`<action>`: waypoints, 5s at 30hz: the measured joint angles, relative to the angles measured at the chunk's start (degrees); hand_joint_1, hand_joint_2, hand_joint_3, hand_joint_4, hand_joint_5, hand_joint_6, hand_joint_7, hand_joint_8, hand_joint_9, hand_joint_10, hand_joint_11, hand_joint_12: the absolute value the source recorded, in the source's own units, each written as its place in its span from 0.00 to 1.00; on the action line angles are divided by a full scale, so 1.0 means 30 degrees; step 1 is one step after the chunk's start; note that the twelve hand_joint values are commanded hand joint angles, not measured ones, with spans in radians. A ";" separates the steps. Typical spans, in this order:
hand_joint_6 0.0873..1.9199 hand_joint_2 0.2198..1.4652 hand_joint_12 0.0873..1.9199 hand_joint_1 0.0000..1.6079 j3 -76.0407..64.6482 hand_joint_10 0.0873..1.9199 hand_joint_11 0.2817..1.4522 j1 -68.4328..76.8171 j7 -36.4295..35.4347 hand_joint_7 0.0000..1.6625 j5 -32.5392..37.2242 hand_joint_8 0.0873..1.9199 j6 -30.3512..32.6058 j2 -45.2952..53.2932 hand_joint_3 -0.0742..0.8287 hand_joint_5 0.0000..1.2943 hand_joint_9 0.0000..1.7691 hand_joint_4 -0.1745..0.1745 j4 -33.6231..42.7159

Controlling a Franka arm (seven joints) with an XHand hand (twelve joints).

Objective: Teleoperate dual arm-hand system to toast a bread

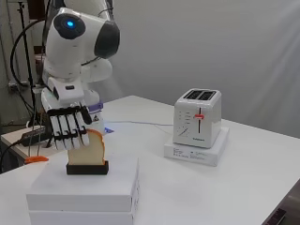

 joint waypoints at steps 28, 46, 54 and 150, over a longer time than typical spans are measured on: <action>0.57 0.71 0.32 0.86 0.2493 0.47 0.30 0.4706 -0.3535 0.66 0.0161 0.36 0.4412 -0.7378 0.08 0.59 0.63 0.00 -0.4249; 0.58 0.73 0.42 0.79 1.0005 0.14 0.34 0.8599 -0.2401 0.69 0.2031 0.39 0.1697 -0.2887 0.08 0.61 0.77 0.00 0.1911; 0.58 0.73 0.44 0.78 1.0158 0.00 0.30 0.8592 -0.0640 0.70 0.1892 0.39 -0.3004 -0.1546 0.08 0.61 0.82 0.00 0.4501; 0.00 0.76 0.00 0.00 1.1112 0.00 0.17 0.3197 -0.0060 0.33 0.5982 0.00 1.2109 -0.6437 0.08 0.36 0.35 0.54 -0.8276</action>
